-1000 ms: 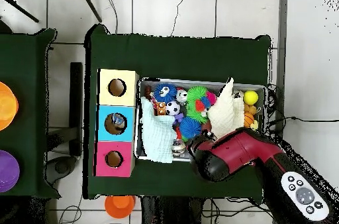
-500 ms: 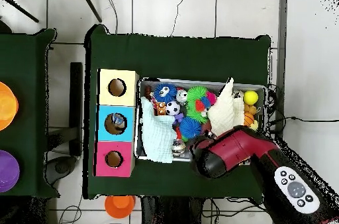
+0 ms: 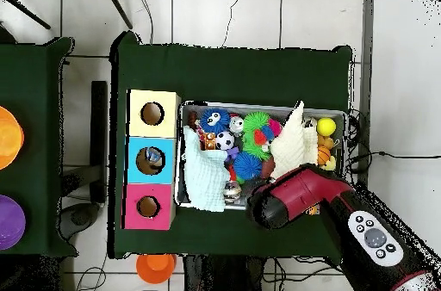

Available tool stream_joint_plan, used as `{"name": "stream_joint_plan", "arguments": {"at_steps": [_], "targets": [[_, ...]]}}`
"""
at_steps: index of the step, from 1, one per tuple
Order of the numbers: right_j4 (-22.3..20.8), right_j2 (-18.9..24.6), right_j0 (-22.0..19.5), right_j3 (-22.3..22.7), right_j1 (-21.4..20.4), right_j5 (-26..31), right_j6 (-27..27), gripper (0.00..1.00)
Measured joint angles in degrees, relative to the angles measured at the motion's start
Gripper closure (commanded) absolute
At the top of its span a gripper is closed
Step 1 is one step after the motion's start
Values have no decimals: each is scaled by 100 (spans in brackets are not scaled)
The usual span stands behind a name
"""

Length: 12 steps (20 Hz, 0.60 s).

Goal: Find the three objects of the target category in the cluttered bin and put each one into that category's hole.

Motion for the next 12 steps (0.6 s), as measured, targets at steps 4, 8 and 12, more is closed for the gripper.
{"name": "stream_joint_plan", "arguments": {"at_steps": [4, 8, 12], "targets": [[1, -110, 48, -99, 164, 275, 0, 0], [47, -133, 55, -211, 219, 399, 0, 0], [49, -143, 55, -223, 224, 438, 0, 0]]}}
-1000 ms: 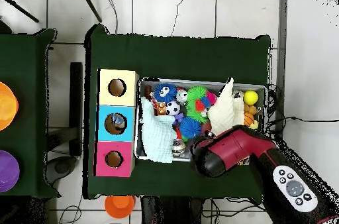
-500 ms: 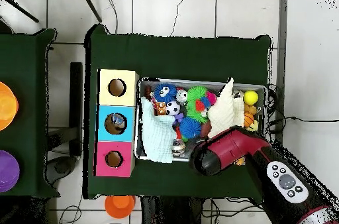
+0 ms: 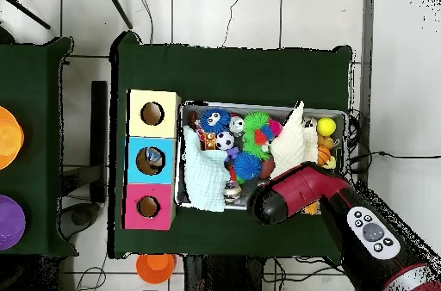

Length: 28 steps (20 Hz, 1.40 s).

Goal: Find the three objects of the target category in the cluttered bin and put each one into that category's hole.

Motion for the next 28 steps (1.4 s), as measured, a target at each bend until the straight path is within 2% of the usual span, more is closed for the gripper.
{"name": "stream_joint_plan", "arguments": {"at_steps": [7, 8, 28], "targets": [[76, 17, -104, -4, 15, -6, 0, 0], [91, 24, -135, -7, 19, -9, 0, 100], [232, 107, -399, -11, 166, -12, 0, 100]]}}
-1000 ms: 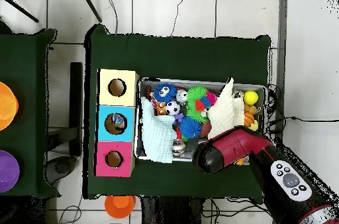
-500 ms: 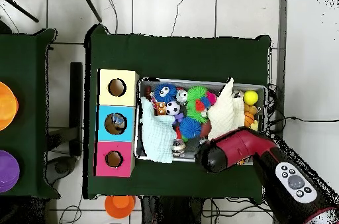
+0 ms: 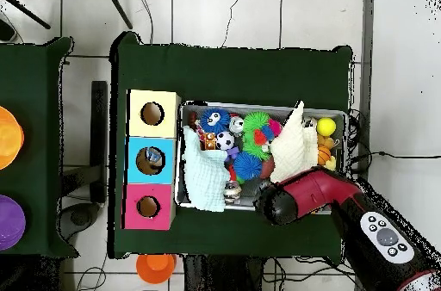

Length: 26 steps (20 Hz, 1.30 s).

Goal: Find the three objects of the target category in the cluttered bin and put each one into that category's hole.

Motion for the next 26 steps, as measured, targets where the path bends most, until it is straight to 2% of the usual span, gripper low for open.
{"name": "stream_joint_plan", "arguments": {"at_steps": [6, 10, 12, 19, 26], "targets": [[45, 112, -164, 51, -41, 0, 0, 100], [261, 328, -422, 239, -250, 0, 0, 100], [509, 511, -637, 421, -484, 1, -1, 100], [1060, 933, -999, 767, -1107, 2, -16, 100], [1098, 1124, -976, 841, -1318, 2, -16, 100]]}}
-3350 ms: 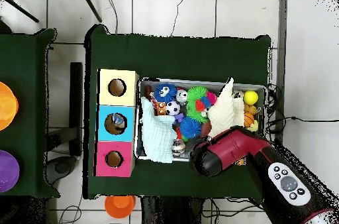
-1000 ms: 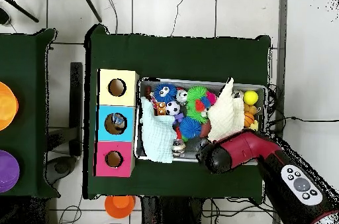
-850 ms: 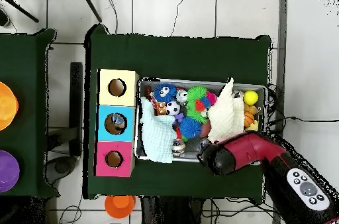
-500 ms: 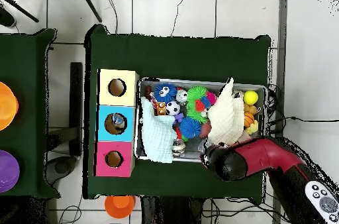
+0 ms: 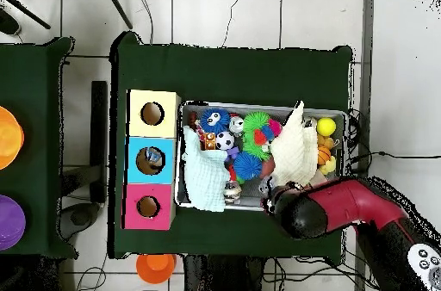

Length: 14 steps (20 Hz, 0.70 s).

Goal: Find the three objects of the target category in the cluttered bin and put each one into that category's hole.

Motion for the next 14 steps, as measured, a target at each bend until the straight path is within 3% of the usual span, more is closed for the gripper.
{"name": "stream_joint_plan", "arguments": {"at_steps": [8, 14], "targets": [[397, 360, -4, 114, -173, 1, 0, 100], [1000, 823, -16, 397, -552, 2, 0, 100]]}}
